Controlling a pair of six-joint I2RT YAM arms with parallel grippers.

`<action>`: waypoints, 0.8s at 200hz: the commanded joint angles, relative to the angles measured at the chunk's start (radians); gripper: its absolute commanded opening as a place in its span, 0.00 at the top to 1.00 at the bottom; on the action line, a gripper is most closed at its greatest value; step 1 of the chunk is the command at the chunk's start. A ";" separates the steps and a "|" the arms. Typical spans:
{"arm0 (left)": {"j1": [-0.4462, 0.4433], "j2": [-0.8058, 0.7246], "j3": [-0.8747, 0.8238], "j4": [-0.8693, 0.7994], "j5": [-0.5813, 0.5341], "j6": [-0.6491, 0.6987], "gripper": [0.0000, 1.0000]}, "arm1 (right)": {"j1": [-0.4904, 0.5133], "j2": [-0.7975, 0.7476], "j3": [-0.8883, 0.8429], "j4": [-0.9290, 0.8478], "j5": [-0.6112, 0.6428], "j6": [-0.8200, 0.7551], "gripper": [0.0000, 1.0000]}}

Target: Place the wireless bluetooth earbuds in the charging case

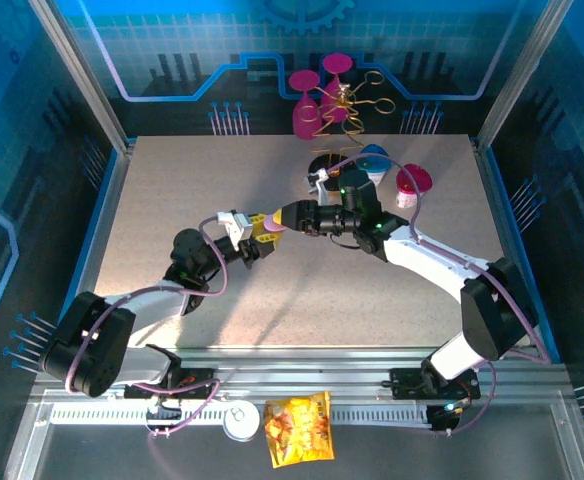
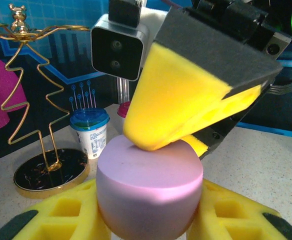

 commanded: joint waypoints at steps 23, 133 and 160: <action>-0.007 -0.046 -0.007 0.039 0.008 0.004 0.69 | 0.002 0.031 -0.017 0.050 -0.045 0.048 0.71; -0.007 -0.072 0.002 -0.046 0.002 0.030 0.43 | -0.035 -0.026 -0.043 0.052 0.026 0.041 0.91; -0.007 -0.072 0.003 -0.040 0.004 0.020 0.37 | -0.043 -0.029 -0.053 0.049 0.042 0.032 0.92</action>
